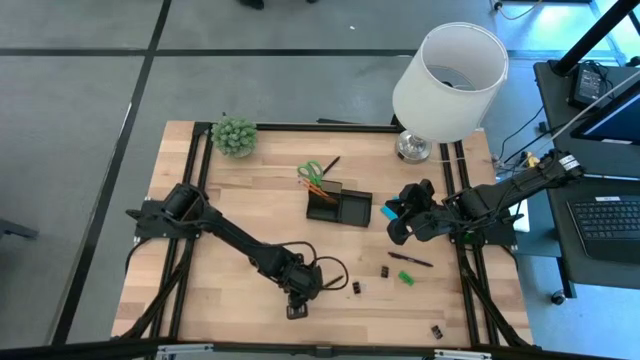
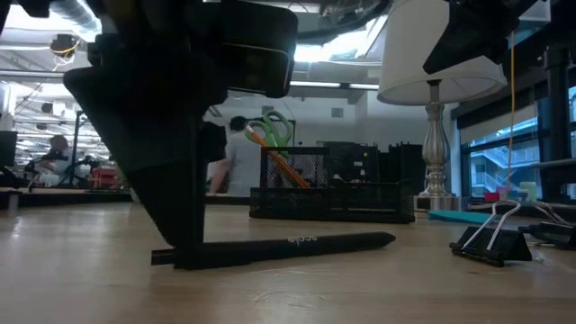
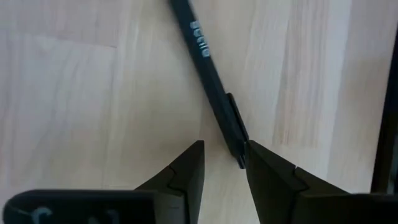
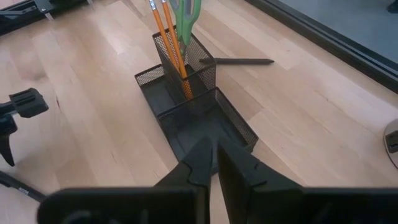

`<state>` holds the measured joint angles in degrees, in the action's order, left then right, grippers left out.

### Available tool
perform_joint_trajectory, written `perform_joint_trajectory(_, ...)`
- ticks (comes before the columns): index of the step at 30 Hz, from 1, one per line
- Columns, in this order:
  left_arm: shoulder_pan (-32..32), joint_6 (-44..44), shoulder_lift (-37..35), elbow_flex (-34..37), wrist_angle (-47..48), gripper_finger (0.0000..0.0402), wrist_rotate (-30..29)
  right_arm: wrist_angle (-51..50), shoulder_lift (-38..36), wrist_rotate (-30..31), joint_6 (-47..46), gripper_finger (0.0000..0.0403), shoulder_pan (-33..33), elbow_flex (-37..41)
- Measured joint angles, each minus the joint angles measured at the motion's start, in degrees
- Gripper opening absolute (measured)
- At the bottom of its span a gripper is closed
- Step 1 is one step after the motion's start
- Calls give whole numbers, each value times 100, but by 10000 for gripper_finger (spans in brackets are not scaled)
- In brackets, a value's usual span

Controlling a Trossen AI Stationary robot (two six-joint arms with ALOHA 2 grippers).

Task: Pick and place office supplies into organizer
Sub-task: Put the bottom left black pen into the black organizer

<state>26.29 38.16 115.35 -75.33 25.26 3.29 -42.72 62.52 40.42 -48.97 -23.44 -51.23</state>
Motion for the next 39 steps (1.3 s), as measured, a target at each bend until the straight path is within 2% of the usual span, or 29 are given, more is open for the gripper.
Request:
perform_joint_trajectory(19, 62, 335, 227, -16, -636, 109, -76, -4, 0, -1, -28, 29, -1, 0)
perform_joint_trajectory(26, 65, 418, 245, -63, -389, 101, -189, 0, -1, 0, -33, 29, 1, 0)
perform_joint_trajectory(34, 60, 465, 227, -74, 503, 78, -412, 2, -2, 0, -44, 29, 0, -1)
perform_joint_trajectory(39, -1, -39, 227, -68, 549, 70, -616, 2, -1, -1, -46, 29, -1, -1)
